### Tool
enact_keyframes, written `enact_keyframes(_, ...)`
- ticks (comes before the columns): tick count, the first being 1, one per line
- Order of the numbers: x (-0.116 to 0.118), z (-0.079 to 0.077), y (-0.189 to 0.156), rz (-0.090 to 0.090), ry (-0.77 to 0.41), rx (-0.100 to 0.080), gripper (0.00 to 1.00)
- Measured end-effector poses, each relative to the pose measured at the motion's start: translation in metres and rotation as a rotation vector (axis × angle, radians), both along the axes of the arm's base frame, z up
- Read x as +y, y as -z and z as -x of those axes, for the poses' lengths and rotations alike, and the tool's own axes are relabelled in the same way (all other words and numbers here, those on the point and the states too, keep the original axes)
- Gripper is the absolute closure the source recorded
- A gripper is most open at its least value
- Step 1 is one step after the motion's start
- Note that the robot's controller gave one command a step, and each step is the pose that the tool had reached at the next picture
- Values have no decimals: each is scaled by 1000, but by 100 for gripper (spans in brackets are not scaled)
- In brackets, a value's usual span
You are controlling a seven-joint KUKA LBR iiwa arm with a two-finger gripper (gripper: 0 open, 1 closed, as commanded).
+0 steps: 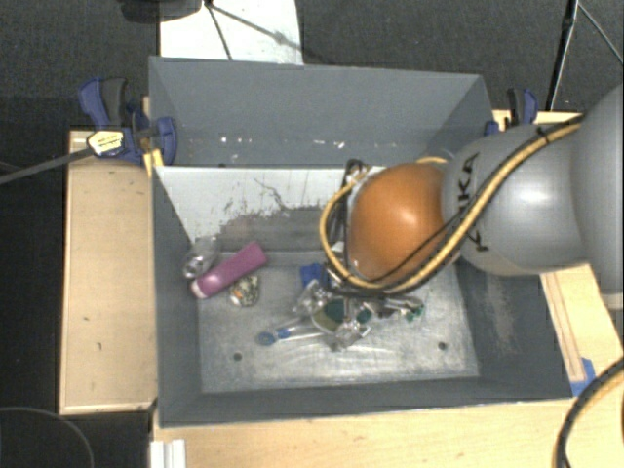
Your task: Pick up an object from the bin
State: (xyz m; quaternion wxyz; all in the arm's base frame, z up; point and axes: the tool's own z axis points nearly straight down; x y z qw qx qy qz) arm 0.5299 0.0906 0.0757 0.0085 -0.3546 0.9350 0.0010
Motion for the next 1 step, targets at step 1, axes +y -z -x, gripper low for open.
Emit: enact_keyframes(1, -2, 18, -180, 6, 26, 6, 100)
